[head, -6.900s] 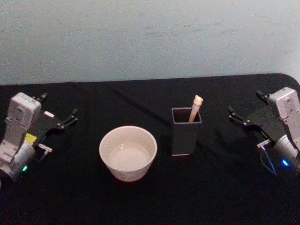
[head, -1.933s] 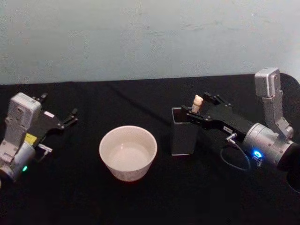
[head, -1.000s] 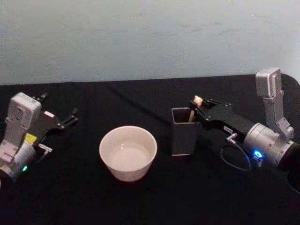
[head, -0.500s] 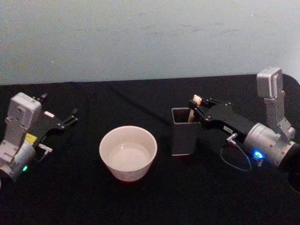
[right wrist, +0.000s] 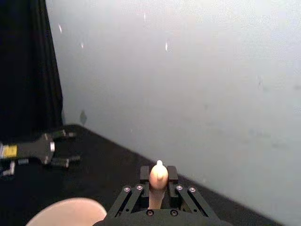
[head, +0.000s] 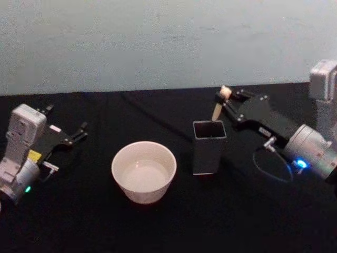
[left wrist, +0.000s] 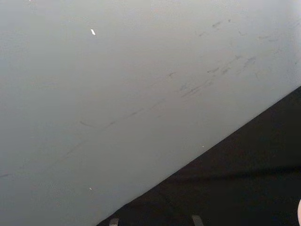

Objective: Pick up the stirring spoon with one hand, stir inside the cup, then place it back in its original position.

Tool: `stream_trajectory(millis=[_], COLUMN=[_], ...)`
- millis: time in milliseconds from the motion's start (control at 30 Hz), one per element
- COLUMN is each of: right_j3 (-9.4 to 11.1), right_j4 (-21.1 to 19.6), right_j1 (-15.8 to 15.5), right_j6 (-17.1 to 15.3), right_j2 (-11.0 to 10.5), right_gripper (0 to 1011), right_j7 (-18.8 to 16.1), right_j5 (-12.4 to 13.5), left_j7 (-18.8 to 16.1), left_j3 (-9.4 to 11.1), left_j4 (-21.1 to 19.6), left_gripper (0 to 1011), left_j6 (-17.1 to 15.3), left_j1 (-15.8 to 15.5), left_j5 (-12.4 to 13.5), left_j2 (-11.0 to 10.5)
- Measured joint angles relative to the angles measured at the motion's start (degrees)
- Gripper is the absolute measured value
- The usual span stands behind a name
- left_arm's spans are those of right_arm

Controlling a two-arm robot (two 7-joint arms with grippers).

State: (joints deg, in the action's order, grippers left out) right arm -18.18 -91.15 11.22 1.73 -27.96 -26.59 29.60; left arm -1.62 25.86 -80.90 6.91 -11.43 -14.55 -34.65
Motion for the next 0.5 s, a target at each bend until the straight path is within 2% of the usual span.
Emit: stream_trajectory(millis=[267, 500], right_j3=[2.08, 2.35], right_j4=[-2.75, -3.25], right_j1=[0.13, 1.12], right_j6=[2.32, 3.34], right_j2=[-0.11, 0.26], right_gripper=[213, 213], right_j7=[-0.46, -0.93], right_j5=[1.36, 1.67], left_j7=[0.0, 0.0], left_j3=[0.0, 0.0], left_j4=[0.0, 0.0], left_gripper=[1001, 1001], left_j6=[0.0, 0.0], left_j1=[0.0, 0.0], left_j5=[0.0, 0.0], left_j2=[0.0, 0.0])
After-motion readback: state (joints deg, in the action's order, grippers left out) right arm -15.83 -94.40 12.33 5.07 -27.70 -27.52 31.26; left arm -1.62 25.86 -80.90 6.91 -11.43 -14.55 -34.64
